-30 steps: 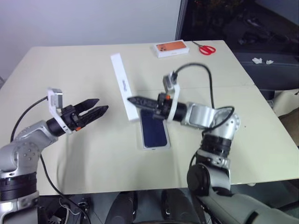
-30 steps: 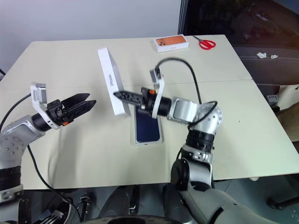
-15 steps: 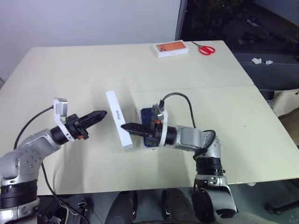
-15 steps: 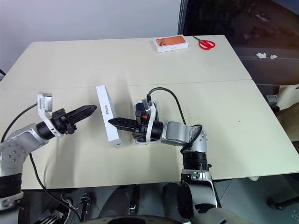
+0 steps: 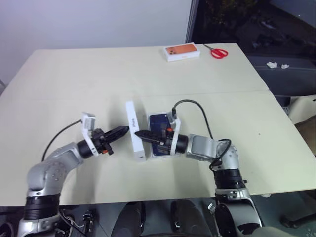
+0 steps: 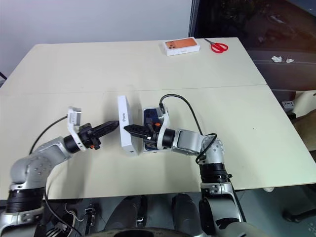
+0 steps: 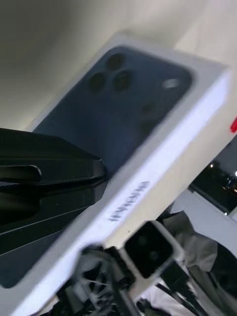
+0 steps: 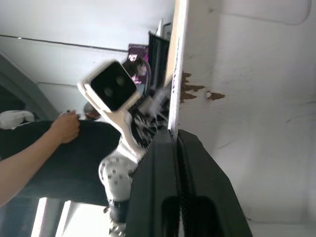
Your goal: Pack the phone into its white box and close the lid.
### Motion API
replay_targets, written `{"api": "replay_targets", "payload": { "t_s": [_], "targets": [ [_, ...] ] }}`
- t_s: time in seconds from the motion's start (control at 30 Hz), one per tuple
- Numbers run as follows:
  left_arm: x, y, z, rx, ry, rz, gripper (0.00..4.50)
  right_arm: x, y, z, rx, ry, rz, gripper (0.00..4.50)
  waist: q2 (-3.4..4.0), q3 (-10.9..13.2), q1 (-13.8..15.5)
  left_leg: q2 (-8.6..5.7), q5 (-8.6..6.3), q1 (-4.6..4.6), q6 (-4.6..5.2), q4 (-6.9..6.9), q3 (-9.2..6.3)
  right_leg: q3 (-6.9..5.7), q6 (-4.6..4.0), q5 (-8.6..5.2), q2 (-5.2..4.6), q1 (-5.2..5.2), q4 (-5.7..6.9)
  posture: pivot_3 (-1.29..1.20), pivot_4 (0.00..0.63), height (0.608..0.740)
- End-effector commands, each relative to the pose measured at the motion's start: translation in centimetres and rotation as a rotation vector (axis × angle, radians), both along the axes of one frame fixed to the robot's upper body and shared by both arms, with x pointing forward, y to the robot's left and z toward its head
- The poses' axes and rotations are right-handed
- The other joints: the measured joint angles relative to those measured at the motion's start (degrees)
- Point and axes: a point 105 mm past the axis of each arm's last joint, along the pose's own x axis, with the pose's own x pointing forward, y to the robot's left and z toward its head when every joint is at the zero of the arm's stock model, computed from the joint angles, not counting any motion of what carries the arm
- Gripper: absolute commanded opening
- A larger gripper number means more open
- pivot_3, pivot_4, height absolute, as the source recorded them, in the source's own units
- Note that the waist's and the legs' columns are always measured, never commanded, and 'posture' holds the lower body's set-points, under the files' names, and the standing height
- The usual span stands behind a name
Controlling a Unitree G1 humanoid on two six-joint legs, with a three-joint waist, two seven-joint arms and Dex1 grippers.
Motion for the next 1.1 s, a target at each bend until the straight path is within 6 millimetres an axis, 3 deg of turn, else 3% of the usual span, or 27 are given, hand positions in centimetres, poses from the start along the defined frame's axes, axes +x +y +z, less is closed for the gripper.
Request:
{"api": "replay_targets", "payload": {
  "t_s": [0.03, 0.17, 0.3, 0.47, 0.63, 0.77, 0.87, 0.93, 1.1],
  "targets": [
    [0.7, -1.7, 1.1, -0.008, -0.067, -0.040, 0.06, -0.2, 0.0, 0.2, -0.023, -0.050, 0.003, 1.88, -0.01, 0.0, 0.2, 0.00, 0.00, 0.00, 0.00, 0.00, 0.00, 0.00, 0.00, 0.00, 0.00, 0.00, 0.00, 0.00, 0.150, 0.740],
    [0.7, -1.9, 1.2, -0.018, -0.064, -0.057, 0.06, -0.8, -1.8, 2.1, -0.133, -0.278, 0.077, 3.99, 0.04, 0.0, 0.1, 0.01, -0.02, -0.01, 0.04, -0.03, 0.05, 0.05, 0.00, 0.00, 0.02, -0.06, -0.01, 0.00, 0.150, 0.740],
    [0.8, -2.3, 0.9, -0.034, -0.056, -0.068, 0.06, -0.1, -6.1, 5.7, -0.268, -0.564, 0.145, 3.99, 0.09, 0.1, 0.7, -0.02, -0.06, -0.03, 0.10, 0.11, 0.09, 0.03, 0.02, 0.00, 0.03, -0.02, -0.02, 0.00, 0.150, 0.740],
    [0.7, -3.4, 0.3, -0.048, -0.045, -0.090, 0.06, 0.7, -9.5, 7.7, -0.414, -0.754, 0.211, 3.99, 0.01, 0.1, 1.0, 0.08, -0.11, -0.02, 0.19, 0.04, -0.01, -0.06, 0.06, -0.03, 0.14, 0.11, -0.26, 0.00, 0.150, 0.740],
    [1.0, -3.8, 0.1, -0.055, -0.045, -0.096, 0.06, -0.7, -9.9, 5.9, -0.504, -0.823, 0.353, 3.99, -0.01, 0.1, 1.0, 0.07, -0.11, -0.02, 0.19, 0.08, 0.03, -0.03, 0.07, -0.02, 0.07, 0.12, -0.26, 0.00, 0.150, 0.740],
    [1.0, -4.1, 0.0, -0.051, -0.049, -0.103, 0.06, 0.8, -10.5, 4.3, -0.658, -0.953, 0.346, 3.99, -0.01, 0.1, 1.2, 0.07, -0.11, -0.02, 0.18, 0.08, 0.02, -0.03, 0.07, -0.02, 0.03, 0.12, -0.26, 0.00, 0.150, 0.740],
    [1.0, -4.2, -0.1, -0.055, -0.048, -0.097, 0.06, 2.8, -10.8, 4.8, -0.670, -0.953, 0.253, 3.99, -0.01, 0.1, 1.1, 0.05, -0.11, -0.02, 0.18, 0.08, 0.02, -0.03, 0.07, -0.02, 0.01, 0.11, -0.26, 0.00, 0.150, 0.740],
    [1.0, -3.8, -0.1, -0.051, -0.044, -0.078, 0.06, 4.0, -11.6, 3.7, -0.800, -1.042, 0.254, 3.99, -0.02, 0.1, 1.2, 0.04, -0.11, -0.02, 0.17, 0.09, 0.02, -0.02, 0.06, -0.01, 0.00, 0.11, -0.26, 0.00, 0.150, 0.740],
    [0.9, -1.6, 0.0, -0.017, -0.037, -0.036, 0.06, 4.0, -11.2, 3.0, -0.808, -1.102, 0.284, 3.99, -0.01, 0.1, 1.0, 0.04, -0.11, -0.02, 0.16, 0.05, 0.02, -0.02, 0.06, -0.01, 0.00, 0.08, -0.27, 0.00, 0.150, 0.740]
  ]
}}
